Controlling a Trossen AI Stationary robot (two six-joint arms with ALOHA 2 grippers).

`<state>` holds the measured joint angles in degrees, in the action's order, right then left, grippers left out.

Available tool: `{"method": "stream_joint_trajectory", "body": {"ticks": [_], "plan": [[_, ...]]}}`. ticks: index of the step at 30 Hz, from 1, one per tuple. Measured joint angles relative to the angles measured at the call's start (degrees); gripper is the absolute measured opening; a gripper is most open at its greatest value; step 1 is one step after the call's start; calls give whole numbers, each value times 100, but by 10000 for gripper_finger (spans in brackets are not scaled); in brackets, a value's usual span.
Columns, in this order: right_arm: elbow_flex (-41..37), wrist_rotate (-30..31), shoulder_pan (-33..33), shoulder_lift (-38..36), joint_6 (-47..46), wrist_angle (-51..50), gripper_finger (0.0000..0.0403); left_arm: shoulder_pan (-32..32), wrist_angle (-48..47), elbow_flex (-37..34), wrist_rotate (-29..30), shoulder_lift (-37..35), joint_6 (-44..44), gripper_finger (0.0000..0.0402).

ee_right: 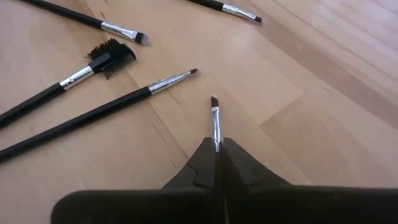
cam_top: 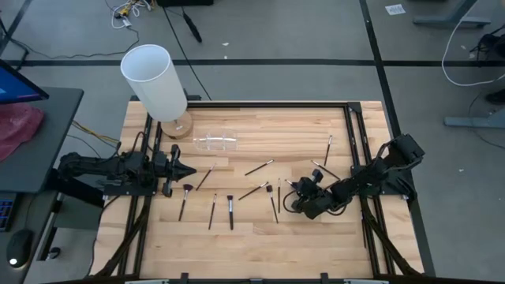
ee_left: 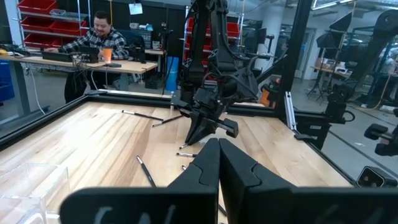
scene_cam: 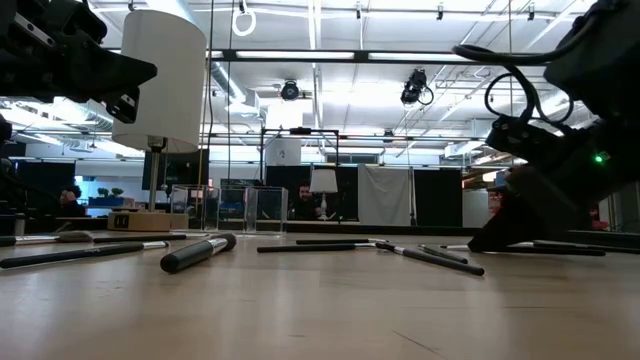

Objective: Put items in baskets/containers
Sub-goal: Put the eyeshadow brush into the transparent organizer

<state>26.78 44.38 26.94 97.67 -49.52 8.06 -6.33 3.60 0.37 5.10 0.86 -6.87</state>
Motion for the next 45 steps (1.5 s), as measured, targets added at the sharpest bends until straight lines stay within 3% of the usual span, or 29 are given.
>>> {"method": "stream_joint_trajectory", "body": {"ticks": [15,18,23,27,35,41,45], "plan": [[3,171,-9,-83,-8,410,7,-2,10,0,1,0,2,3],[5,216,-9,-267,121,427,7,-2,358,0,7,-2,-154,3],[7,280,-5,-447,204,428,7,2,764,0,444,-3,-1022,3],[7,468,-7,-466,244,666,7,6,886,1,577,241,-764,3],[16,376,-454,-466,2057,3001,8,153,1547,-1,602,2036,-733,3],[18,-417,-921,-468,3431,4942,8,177,3250,2,364,3979,-255,11],[24,-822,-1126,-472,3940,5682,8,235,4595,5,197,5294,87,56]]}}
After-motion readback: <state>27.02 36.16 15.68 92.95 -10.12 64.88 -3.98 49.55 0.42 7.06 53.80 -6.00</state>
